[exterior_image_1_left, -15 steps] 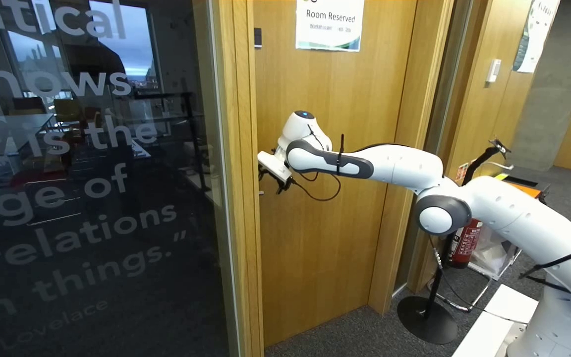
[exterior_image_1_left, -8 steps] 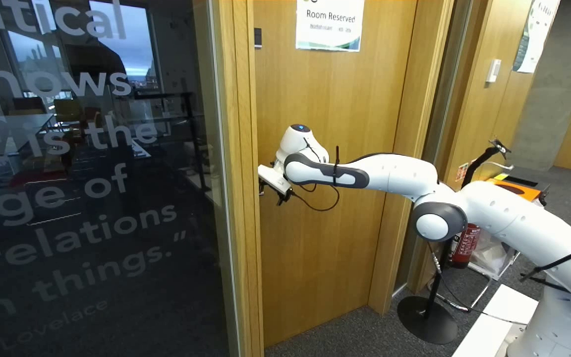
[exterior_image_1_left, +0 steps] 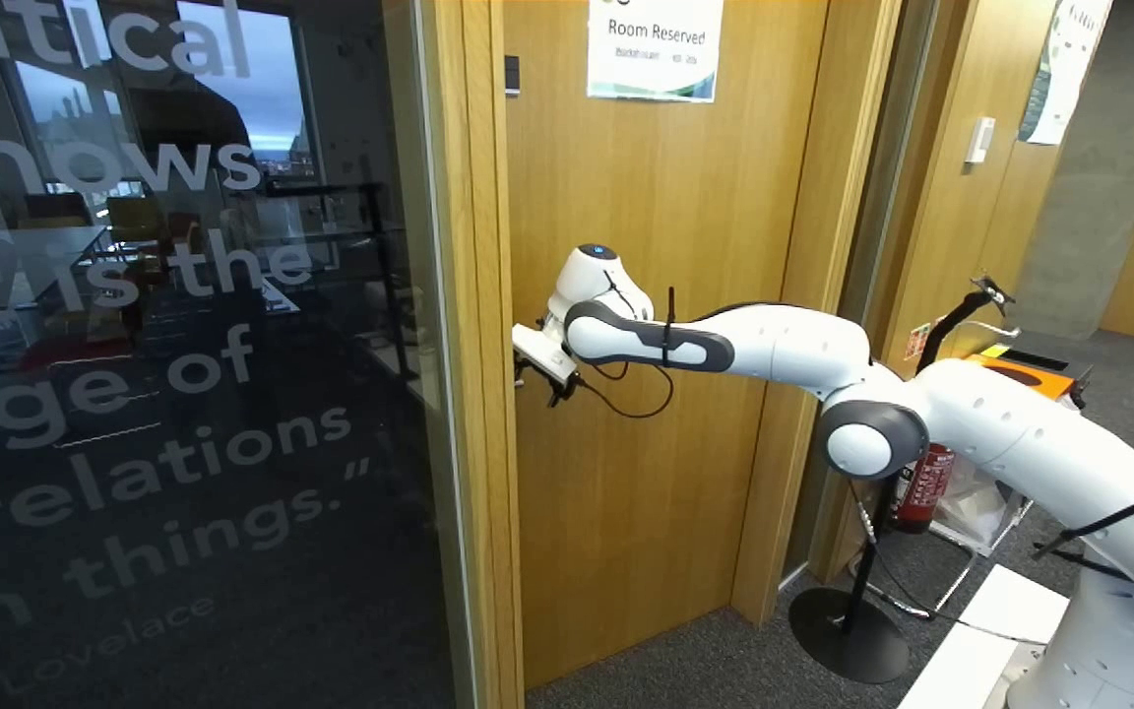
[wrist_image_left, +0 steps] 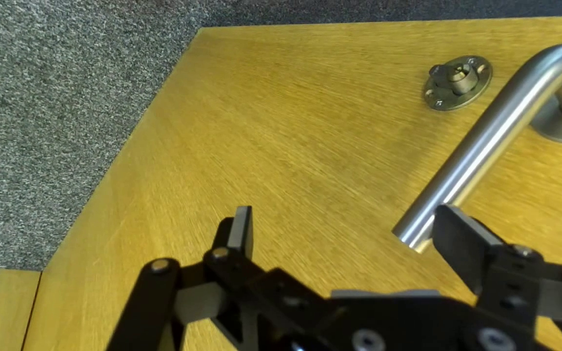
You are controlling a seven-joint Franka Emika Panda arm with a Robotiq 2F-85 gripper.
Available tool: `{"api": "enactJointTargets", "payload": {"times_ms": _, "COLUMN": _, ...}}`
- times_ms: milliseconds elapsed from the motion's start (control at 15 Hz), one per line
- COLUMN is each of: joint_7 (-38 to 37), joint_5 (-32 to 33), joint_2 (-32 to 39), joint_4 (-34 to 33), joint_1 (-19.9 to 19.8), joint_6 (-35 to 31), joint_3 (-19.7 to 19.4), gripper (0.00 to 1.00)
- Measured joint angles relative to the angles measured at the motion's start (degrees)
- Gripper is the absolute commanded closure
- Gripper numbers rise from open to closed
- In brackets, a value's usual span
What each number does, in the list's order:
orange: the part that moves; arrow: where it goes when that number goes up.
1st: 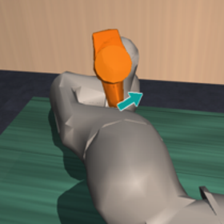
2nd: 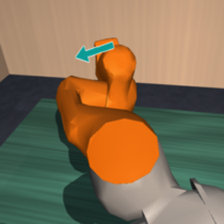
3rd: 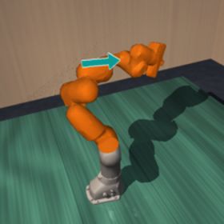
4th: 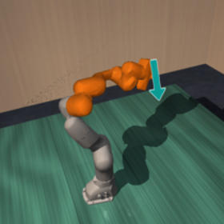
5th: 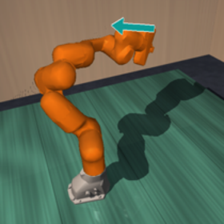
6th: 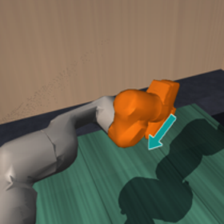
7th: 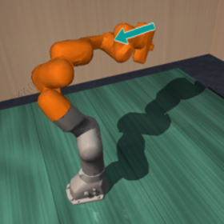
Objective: Hold the door handle
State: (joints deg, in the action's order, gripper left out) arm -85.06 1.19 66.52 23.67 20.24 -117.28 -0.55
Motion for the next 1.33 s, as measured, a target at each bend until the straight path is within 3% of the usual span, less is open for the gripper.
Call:
{"api": "enactJointTargets", "payload": {"times_ms": 600, "joint_7": 5.5, "joint_5": -2.1, "joint_2": -1.7, "joint_4": -3.0, "joint_1": 0.0, "joint_6": 5.4, "joint_3": 3.9, "gripper": 0.00}}
{"api": "enactJointTargets", "payload": {"times_ms": 1000, "joint_7": 17.3, "joint_5": -8.7, "joint_2": -5.3, "joint_4": -3.0, "joint_1": -2.2, "joint_6": 14.8, "joint_3": 8.4, "gripper": 0.00}}
{"api": "enactJointTargets", "payload": {"times_ms": 1333, "joint_7": 18.5, "joint_5": -9.0, "joint_2": -6.0, "joint_4": -2.7, "joint_1": -2.7, "joint_6": 15.9, "joint_3": 9.1, "gripper": 0.00}}
